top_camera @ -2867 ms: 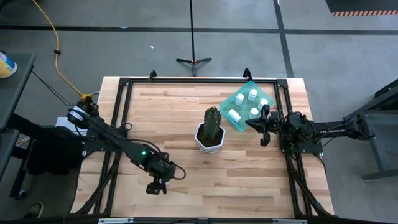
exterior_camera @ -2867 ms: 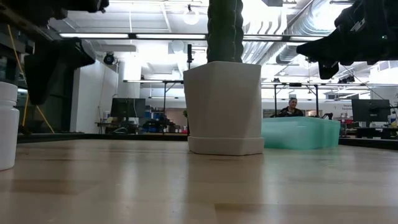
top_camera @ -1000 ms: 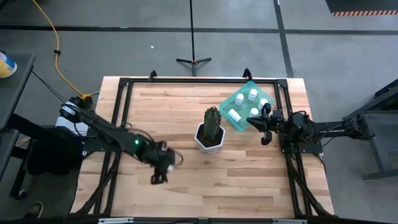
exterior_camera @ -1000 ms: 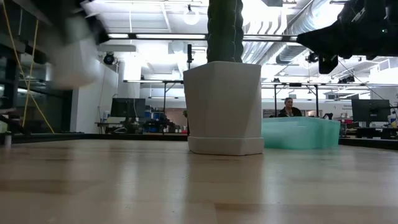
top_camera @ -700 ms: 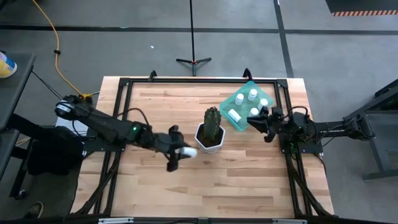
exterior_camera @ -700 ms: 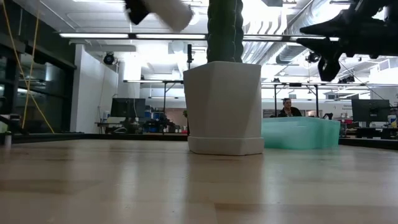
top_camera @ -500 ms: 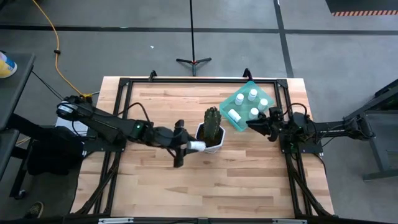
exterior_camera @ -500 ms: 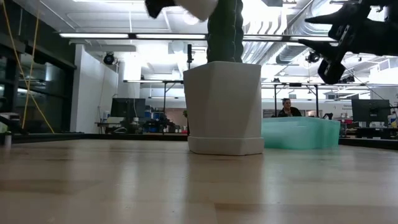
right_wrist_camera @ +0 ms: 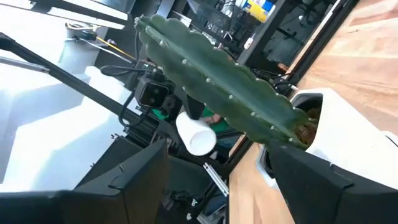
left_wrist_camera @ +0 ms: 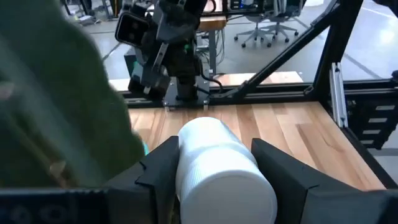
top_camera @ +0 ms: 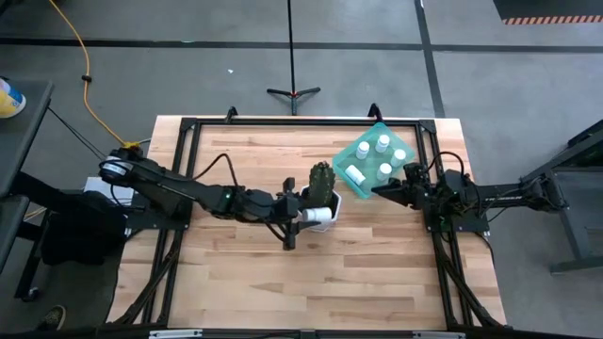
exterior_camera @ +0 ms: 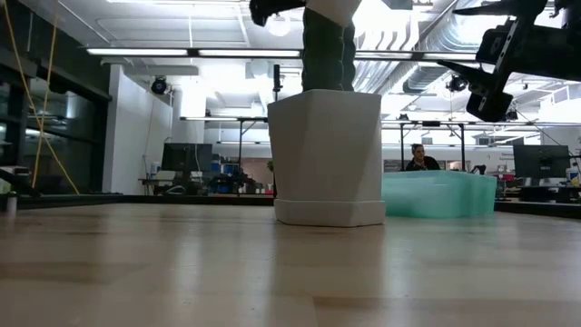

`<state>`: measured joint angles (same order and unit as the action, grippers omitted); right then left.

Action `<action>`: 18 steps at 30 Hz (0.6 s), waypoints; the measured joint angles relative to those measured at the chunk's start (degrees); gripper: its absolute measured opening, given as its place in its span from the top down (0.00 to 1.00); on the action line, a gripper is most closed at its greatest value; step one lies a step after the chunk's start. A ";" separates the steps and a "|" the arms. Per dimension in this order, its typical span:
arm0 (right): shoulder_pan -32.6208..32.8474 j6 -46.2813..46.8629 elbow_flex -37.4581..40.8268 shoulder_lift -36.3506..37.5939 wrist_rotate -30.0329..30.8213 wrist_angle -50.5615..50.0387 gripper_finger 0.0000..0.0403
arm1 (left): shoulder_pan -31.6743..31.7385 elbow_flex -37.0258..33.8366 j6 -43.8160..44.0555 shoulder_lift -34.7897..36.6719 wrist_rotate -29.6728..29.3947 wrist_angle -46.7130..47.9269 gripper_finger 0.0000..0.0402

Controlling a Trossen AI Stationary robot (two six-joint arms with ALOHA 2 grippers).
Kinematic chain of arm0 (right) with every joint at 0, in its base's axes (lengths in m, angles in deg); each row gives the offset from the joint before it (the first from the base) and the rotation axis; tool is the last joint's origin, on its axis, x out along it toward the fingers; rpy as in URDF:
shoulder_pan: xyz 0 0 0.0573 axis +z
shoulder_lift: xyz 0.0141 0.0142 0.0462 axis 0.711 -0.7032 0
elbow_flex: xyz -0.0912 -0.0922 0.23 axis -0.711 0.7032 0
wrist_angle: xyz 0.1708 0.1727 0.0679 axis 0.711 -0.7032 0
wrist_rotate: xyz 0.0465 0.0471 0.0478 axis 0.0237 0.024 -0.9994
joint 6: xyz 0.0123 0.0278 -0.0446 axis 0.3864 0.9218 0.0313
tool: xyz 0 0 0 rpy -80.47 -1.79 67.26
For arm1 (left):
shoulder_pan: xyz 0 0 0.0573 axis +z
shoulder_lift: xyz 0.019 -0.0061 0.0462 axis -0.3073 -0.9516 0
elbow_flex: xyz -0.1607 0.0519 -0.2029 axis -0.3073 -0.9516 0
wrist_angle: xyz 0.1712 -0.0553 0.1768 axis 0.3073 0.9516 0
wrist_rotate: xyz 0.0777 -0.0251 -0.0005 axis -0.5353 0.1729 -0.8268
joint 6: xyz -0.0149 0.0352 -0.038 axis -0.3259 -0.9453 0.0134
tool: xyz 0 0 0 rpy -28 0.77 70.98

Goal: Pick and place pill bottles into a basket
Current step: Put the white medicine bottle into the blue bin

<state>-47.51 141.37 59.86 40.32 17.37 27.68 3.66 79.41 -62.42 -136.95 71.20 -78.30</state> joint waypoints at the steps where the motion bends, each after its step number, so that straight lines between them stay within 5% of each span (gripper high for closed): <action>1: 0.00 0.00 0.00 0.00 -0.16 0.00 0.32 | 0.00 0.75 -0.02 -0.52 -0.01 0.10 0.47; 9: 0.97 5.35 0.00 -0.53 -2.34 0.80 0.32 | 0.00 9.13 -4.37 -5.60 -0.01 3.15 0.47; 18: 11.76 4.33 -6.81 -7.80 1.85 2.66 0.32 | 0.00 12.18 -4.12 -7.07 -0.38 5.99 0.47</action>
<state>-35.75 145.70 53.05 32.52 19.21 30.34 3.66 91.59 -66.55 -144.03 70.82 -72.31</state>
